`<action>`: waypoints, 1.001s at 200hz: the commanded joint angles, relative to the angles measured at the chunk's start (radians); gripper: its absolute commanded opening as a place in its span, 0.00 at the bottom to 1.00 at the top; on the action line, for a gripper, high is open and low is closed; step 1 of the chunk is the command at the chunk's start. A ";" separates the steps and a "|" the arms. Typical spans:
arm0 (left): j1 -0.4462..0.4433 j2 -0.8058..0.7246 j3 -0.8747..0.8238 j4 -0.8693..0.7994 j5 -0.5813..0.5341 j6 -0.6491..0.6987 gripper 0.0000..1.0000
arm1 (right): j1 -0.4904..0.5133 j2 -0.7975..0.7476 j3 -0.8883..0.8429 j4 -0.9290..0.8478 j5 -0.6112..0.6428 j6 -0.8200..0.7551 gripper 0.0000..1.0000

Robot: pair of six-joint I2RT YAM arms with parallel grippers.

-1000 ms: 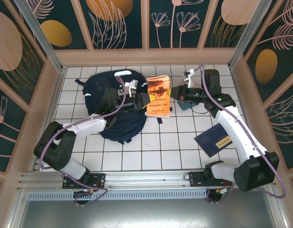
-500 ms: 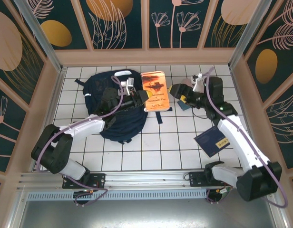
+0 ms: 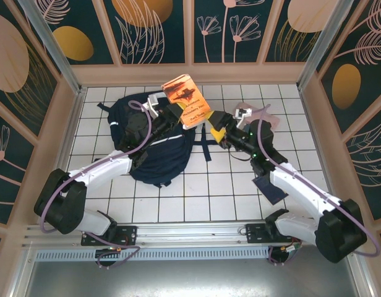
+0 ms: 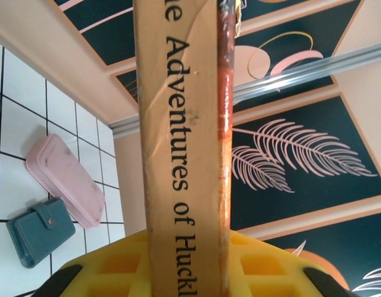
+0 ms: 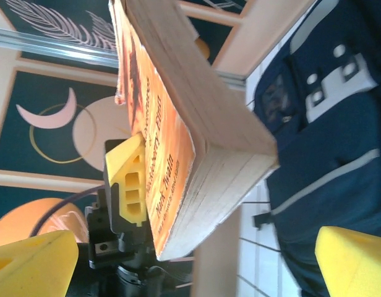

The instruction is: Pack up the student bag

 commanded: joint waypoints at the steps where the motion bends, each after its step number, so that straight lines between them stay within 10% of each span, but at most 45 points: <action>1: -0.003 0.007 0.034 0.133 -0.023 -0.086 0.20 | 0.039 0.060 0.009 0.228 0.049 0.107 0.99; 112: -0.004 -0.006 -0.006 0.161 -0.026 -0.121 0.17 | 0.128 0.181 0.058 0.378 0.265 0.228 0.62; 157: -0.004 -0.015 -0.006 0.129 -0.024 -0.104 0.20 | 0.146 0.184 0.078 0.277 0.314 0.236 0.26; 200: 0.000 -0.037 0.042 -0.205 -0.030 -0.001 0.74 | 0.156 0.119 0.115 -0.024 0.455 0.112 0.08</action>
